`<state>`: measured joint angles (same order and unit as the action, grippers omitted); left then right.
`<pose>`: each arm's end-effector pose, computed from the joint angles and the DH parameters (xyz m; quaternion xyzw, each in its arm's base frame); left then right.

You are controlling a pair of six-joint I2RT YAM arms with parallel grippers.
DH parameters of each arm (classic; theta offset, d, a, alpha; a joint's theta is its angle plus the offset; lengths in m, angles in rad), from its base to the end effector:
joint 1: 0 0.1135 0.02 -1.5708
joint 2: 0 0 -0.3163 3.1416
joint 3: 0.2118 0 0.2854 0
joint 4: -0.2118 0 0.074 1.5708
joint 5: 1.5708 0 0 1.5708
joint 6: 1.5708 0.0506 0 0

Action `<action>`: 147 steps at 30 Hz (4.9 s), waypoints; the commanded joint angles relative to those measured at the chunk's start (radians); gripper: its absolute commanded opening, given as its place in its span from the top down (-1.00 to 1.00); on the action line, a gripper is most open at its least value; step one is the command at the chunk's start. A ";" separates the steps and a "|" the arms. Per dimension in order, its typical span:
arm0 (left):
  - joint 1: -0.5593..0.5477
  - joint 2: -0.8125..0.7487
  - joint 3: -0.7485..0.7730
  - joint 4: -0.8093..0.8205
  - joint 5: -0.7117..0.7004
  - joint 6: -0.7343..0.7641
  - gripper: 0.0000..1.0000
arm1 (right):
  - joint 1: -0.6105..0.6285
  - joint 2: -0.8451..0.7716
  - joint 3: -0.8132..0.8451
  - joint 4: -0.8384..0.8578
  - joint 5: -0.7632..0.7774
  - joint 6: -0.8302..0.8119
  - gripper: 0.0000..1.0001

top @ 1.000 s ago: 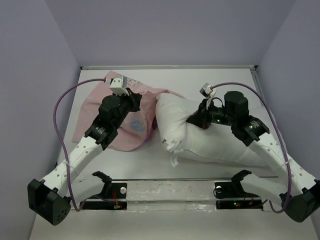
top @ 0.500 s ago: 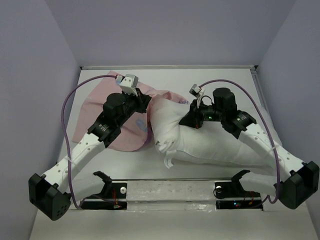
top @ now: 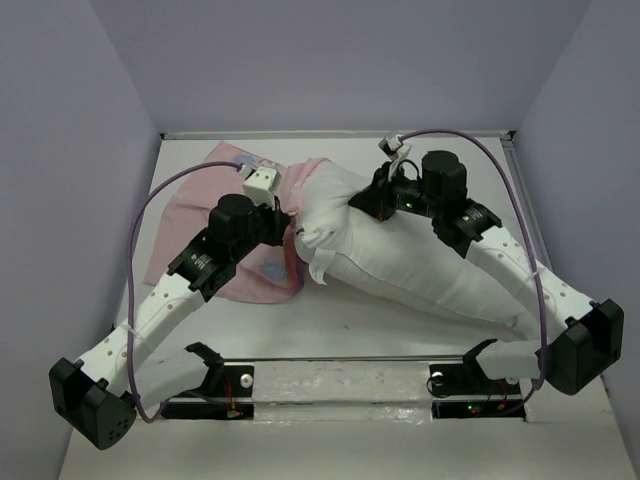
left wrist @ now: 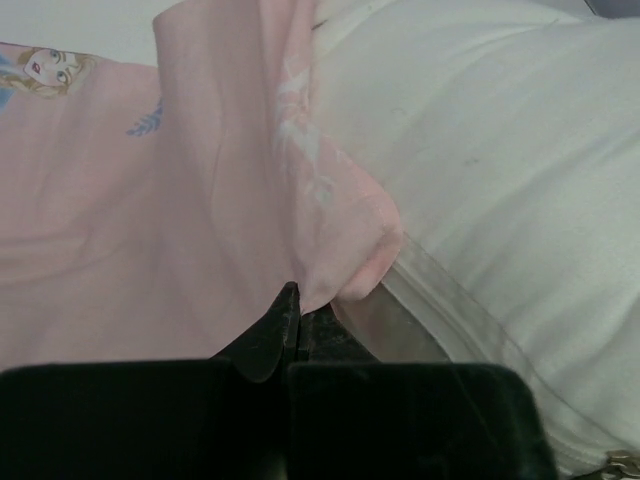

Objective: Put the pillow into the pillowcase

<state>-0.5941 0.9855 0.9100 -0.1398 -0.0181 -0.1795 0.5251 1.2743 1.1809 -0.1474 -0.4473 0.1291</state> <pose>0.2075 -0.1390 0.3893 0.1548 0.7634 -0.2300 0.5834 0.2721 0.1829 0.4212 -0.2851 0.7254 0.3586 0.5137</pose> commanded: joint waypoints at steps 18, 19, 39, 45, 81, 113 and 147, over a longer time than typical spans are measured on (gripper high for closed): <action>-0.048 0.293 0.253 -0.066 0.014 -0.017 -0.67 | 0.009 -0.220 -0.563 0.394 -0.036 0.127 1.00; -0.064 0.317 0.260 -0.052 0.014 -0.008 -0.67 | 0.009 -0.220 -0.566 0.396 -0.036 0.127 1.00; -0.120 0.583 0.411 0.164 -0.120 0.017 1.00 | 0.009 -0.197 -0.574 0.439 -0.015 0.132 1.00; -0.153 0.343 0.327 0.166 0.101 -0.040 1.00 | 0.009 -0.132 -0.515 0.604 -0.014 0.113 1.00; -0.200 0.521 0.685 -0.110 0.253 0.037 1.00 | 0.124 -0.310 -0.457 0.599 0.106 -0.043 1.00; 0.028 0.133 -0.261 0.529 0.075 -0.333 0.22 | -0.217 0.103 -0.285 0.755 -0.128 0.368 1.00; -0.047 0.648 -0.042 0.658 -0.253 -0.133 0.00 | -0.428 0.232 -0.181 0.954 -0.518 0.727 1.00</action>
<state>-0.6395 1.6672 0.8577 0.5106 -0.1143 -0.3340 0.0986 1.5318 0.9401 0.6678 -0.9291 0.8207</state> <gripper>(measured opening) 0.459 0.079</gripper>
